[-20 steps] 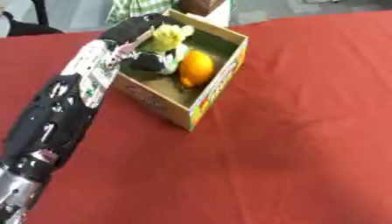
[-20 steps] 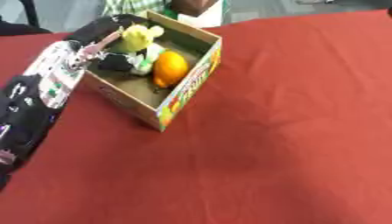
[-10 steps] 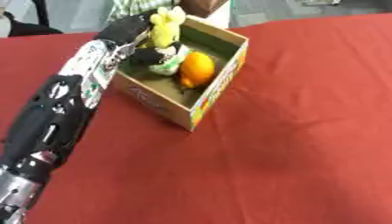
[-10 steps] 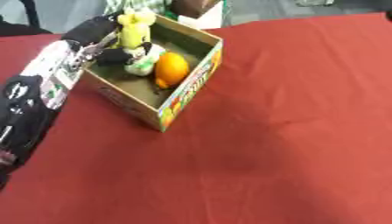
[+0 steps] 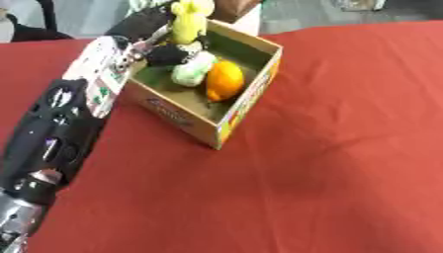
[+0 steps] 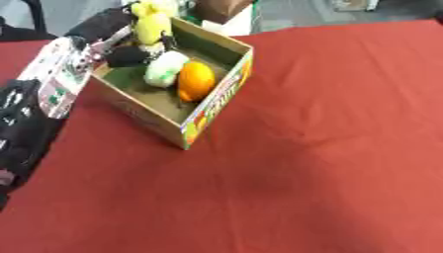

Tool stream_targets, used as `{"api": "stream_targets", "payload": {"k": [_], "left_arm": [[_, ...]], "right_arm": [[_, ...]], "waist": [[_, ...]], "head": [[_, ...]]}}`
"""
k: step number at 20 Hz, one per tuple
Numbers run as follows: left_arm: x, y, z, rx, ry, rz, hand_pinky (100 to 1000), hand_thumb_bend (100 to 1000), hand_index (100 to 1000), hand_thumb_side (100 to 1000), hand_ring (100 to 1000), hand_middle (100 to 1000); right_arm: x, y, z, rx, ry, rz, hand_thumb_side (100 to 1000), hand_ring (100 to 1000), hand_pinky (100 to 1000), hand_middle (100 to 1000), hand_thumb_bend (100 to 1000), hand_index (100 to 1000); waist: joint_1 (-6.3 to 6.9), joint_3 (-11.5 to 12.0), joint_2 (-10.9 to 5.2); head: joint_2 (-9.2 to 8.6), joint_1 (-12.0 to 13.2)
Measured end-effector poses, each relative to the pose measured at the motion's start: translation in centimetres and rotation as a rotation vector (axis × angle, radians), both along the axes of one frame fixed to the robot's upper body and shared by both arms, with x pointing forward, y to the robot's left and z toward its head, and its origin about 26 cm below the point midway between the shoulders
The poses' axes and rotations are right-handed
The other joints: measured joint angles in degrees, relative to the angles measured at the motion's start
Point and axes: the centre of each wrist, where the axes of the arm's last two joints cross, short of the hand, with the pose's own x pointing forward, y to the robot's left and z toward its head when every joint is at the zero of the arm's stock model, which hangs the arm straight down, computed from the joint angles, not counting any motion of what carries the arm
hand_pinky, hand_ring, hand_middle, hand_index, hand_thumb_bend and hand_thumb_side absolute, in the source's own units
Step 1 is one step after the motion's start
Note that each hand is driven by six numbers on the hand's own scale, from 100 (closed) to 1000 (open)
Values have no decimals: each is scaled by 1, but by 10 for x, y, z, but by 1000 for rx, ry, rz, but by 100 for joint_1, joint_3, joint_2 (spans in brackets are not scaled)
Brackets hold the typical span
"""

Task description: Pick up objects on the table and place them in the box.

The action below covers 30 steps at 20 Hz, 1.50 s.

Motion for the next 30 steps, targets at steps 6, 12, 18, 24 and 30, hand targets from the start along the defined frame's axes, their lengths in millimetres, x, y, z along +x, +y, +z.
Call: {"api": "stream_targets", "payload": {"k": [6, 12, 18, 24, 30], "left_arm": [[5, 6, -5, 18, 86, -14, 869, 348, 1000, 1000, 962, 1000], [7, 7, -4, 45, 100, 29, 867, 277, 1000, 810, 962, 1000], [8, 7, -6, 111, 134, 12, 883, 402, 1000, 1000, 964, 1000], [8, 9, -6, 110, 139, 13, 889, 427, 1000, 1000, 964, 1000], [8, 8, -5, 90, 158, -13, 924, 322, 1000, 1000, 978, 1000]], "right_arm": [[0, 0, 0, 1, 0, 1, 777, 831, 909, 642, 290, 913], [0, 0, 0, 1, 0, 3, 777, 831, 910, 640, 297, 912], [0, 1, 0, -3, 2, 4, 774, 829, 911, 637, 301, 911], [0, 1, 0, -7, 4, 3, 773, 828, 913, 635, 302, 911], [0, 1, 0, -14, 7, 2, 771, 828, 914, 634, 296, 911]], "waist": [[-3, -31, 3], [13, -57, 31], [47, -66, 120], [105, -87, 177], [137, -81, 244]], "head": [[-1, 10], [-2, 24], [-7, 24], [-13, 21], [-13, 16]]}}
